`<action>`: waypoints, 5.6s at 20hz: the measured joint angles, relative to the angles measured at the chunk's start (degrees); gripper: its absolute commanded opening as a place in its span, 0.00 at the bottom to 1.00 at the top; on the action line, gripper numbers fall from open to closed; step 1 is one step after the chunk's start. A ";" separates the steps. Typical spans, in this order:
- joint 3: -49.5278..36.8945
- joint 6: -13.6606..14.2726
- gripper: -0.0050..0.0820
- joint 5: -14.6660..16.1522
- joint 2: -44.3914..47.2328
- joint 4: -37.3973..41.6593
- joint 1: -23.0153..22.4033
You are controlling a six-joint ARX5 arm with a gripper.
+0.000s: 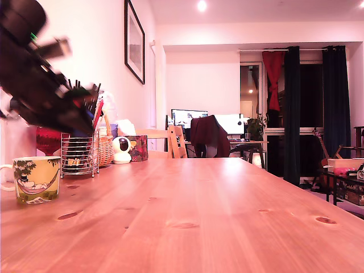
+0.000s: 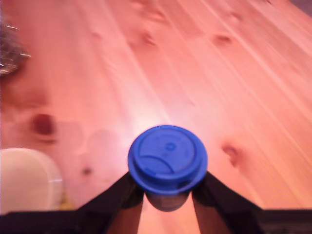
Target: Pick the coffee capsule and then drop it inside the coffee cup in front of you
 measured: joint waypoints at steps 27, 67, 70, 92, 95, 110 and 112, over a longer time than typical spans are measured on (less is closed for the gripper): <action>-0.04 -2.08 0.16 -0.28 -4.98 -8.37 10.95; 33.79 -2.29 0.19 -6.62 21.03 -42.36 11.65; 33.81 -2.29 0.19 -6.64 21.11 -42.34 11.69; 33.81 -2.14 0.91 -5.09 21.11 -42.93 11.69; 33.81 -2.08 0.78 -4.46 21.11 -43.45 11.69; 31.95 -1.88 0.05 1.60 3.93 -45.31 11.69; 27.54 -1.88 0.05 2.08 0.11 -44.00 11.69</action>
